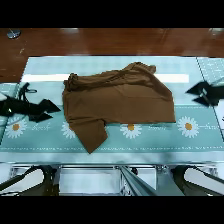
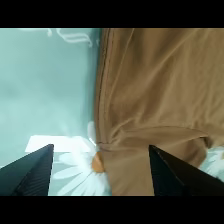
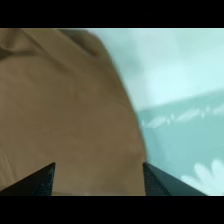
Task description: Fold the shirts.
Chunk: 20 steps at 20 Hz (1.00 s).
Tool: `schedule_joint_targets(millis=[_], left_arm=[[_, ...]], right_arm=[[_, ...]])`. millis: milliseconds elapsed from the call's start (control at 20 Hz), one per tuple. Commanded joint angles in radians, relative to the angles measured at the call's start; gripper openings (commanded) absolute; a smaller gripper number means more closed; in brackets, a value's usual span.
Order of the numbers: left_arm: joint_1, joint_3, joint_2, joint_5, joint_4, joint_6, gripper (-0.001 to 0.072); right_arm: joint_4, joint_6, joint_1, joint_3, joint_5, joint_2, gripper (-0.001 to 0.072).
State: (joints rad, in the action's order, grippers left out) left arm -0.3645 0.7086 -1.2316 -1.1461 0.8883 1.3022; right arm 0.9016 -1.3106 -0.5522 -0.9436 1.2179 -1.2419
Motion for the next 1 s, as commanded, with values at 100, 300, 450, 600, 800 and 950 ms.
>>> schedule_joint_targets(millis=[100,300,450,600,800,950], left_arm=[[0.051,-0.203,-0.001,0.145,-0.344,-0.14,0.07],[0.197,-0.203,-0.025,0.244,-0.4,-0.139,0.07],[0.249,-0.187,-0.035,0.266,-0.508,-0.188,0.0588],[0.243,-0.135,-0.034,0.228,-0.504,-0.221,0.0027],[0.172,-0.036,-0.032,0.182,-0.504,-0.221,0.0027],[0.092,0.037,-0.032,0.125,-0.504,-0.221,0.0027]], right_arm=[[-0.116,0.126,-0.062,0.395,-0.123,0.184,0.0625],[-0.115,0.122,-0.062,0.397,-0.106,0.184,0.0624],[-0.084,0.103,-0.062,0.397,-0.098,0.184,0.0625],[0.026,0.039,-0.062,0.397,-0.085,0.183,0.0625],[0.063,-0.002,-0.058,0.397,-0.08,0.183,0.0625],[0.057,-0.002,-0.003,0.397,-0.081,0.174,0.0625]])
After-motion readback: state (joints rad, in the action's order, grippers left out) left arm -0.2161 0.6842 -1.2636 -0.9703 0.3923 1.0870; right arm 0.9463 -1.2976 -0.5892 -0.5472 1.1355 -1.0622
